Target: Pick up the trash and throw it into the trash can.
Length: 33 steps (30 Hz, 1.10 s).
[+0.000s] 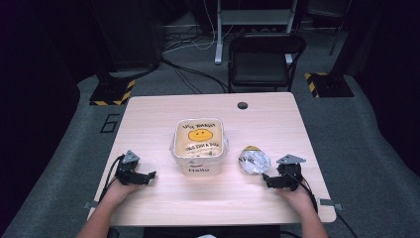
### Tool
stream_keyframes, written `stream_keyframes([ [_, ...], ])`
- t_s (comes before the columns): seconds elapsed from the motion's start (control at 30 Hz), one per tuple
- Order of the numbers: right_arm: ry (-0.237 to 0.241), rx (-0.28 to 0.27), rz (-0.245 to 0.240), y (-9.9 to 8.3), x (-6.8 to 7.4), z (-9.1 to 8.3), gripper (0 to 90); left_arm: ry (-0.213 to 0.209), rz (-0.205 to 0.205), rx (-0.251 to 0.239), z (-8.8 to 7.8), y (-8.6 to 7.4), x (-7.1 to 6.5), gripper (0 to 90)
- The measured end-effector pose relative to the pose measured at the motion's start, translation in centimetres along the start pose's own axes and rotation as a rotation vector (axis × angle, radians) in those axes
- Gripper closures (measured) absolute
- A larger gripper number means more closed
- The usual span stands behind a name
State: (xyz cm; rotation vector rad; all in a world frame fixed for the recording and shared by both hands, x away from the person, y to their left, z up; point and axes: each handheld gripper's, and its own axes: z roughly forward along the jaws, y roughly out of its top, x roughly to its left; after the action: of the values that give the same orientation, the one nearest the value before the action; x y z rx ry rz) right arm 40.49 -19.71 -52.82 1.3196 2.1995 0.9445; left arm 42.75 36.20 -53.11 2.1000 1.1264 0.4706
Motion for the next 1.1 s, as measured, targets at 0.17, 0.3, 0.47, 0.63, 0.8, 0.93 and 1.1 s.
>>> stream_keyframes([
  [0.17,-0.008,0.005,-0.003,0.04,-0.12,0.10,3.1,0.000,0.004,0.002,0.00,0.00,0.00,0.9],
  [0.3,-0.008,0.005,-0.004,0.04,-0.12,0.11,3.0,-0.002,0.011,0.004,0.01,0.03,-0.01,0.3],
  [0.47,-0.009,0.005,-0.005,0.04,-0.12,0.10,3.0,-0.003,0.010,0.000,0.04,0.02,-0.01,0.2],
  [0.63,-0.008,0.006,-0.004,0.04,-0.11,0.10,3.1,-0.003,0.010,0.003,0.02,0.02,0.00,0.3],
  [0.8,-0.007,0.007,-0.001,0.07,-0.10,0.09,3.7,-0.002,0.010,0.004,0.01,0.03,-0.01,0.3],
  [0.93,0.002,0.015,-0.003,0.13,-0.04,-0.05,5.4,-0.003,0.009,0.000,0.04,0.02,-0.01,0.3],
  [1.1,0.017,0.052,-0.010,0.46,-0.07,-0.66,17.0,-0.003,0.010,0.000,0.04,0.02,0.00,0.3],
])
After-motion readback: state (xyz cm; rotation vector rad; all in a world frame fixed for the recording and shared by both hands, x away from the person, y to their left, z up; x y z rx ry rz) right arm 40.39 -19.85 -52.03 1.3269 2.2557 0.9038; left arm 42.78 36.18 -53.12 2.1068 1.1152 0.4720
